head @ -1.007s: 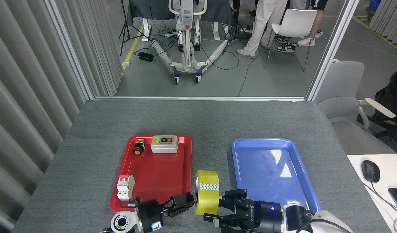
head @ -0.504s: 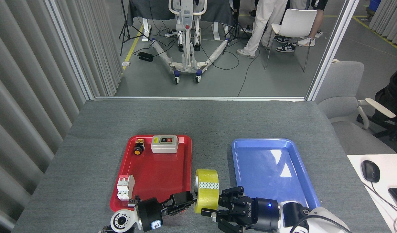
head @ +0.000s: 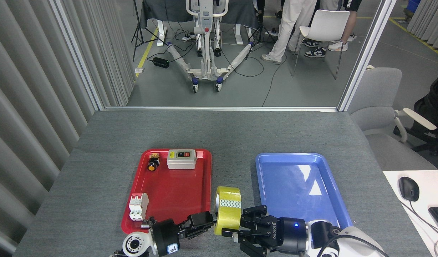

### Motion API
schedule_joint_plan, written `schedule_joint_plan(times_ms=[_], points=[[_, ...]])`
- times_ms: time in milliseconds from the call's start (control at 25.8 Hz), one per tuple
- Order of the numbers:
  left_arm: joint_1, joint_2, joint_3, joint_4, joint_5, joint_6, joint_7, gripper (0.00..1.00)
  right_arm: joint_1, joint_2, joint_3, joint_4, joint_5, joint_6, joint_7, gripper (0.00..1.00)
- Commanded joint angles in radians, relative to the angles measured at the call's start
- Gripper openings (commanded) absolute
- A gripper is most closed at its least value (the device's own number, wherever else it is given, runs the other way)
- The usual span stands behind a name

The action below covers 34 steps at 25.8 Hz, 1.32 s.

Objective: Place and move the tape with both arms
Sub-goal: 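Carry the tape with the right gripper into the blue tray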

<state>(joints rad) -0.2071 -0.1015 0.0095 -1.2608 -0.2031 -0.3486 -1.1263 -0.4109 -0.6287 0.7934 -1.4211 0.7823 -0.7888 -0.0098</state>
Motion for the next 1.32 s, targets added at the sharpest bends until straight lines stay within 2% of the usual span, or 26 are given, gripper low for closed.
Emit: schedule_joint_plan(times_ms=[0,39,581,775,852,930,1085,1162,1240,1278], points=[[-0.005,0.000,0.007,0.003,0.004,-0.020,-0.004,0.73,0.000,0.000,0.000,0.001,0.000,0.003,0.002,0.25],[-0.005,0.002,0.007,0.003,0.010,-0.021,-0.010,1.00,0.000,0.000,0.000,0.001,0.000,0.003,0.002,0.25],[-0.029,0.005,0.017,0.047,-0.009,-0.043,-0.001,1.00,0.000,0.001,-0.002,0.001,0.000,0.003,0.002,0.22],[-0.055,0.005,0.052,0.040,-0.113,-0.073,0.065,1.00,-0.003,-0.011,-0.023,-0.016,-0.008,0.003,0.002,0.21],[-0.078,0.009,0.075,0.052,-0.145,-0.072,0.108,1.00,0.000,-0.013,-0.078,-0.016,-0.012,0.003,0.002,0.19],[-0.084,0.009,0.084,0.055,-0.199,-0.070,0.160,1.00,0.020,-0.006,-0.195,-0.009,-0.031,0.003,0.014,0.19],[-0.089,0.008,0.096,0.031,-0.239,-0.070,0.235,1.00,0.044,0.003,-0.355,0.051,-0.083,0.134,0.143,0.20],[-0.089,0.009,0.098,0.026,-0.331,-0.067,0.315,1.00,0.044,0.009,-0.418,0.117,-0.113,0.207,0.224,0.20],[-0.080,0.009,0.098,0.014,-0.538,-0.059,0.477,1.00,0.031,0.015,-0.422,0.175,-0.118,0.269,0.277,0.19],[-0.074,0.005,0.096,-0.020,-0.683,-0.044,0.576,1.00,0.024,0.015,-0.424,0.203,-0.118,0.302,0.292,0.19]])
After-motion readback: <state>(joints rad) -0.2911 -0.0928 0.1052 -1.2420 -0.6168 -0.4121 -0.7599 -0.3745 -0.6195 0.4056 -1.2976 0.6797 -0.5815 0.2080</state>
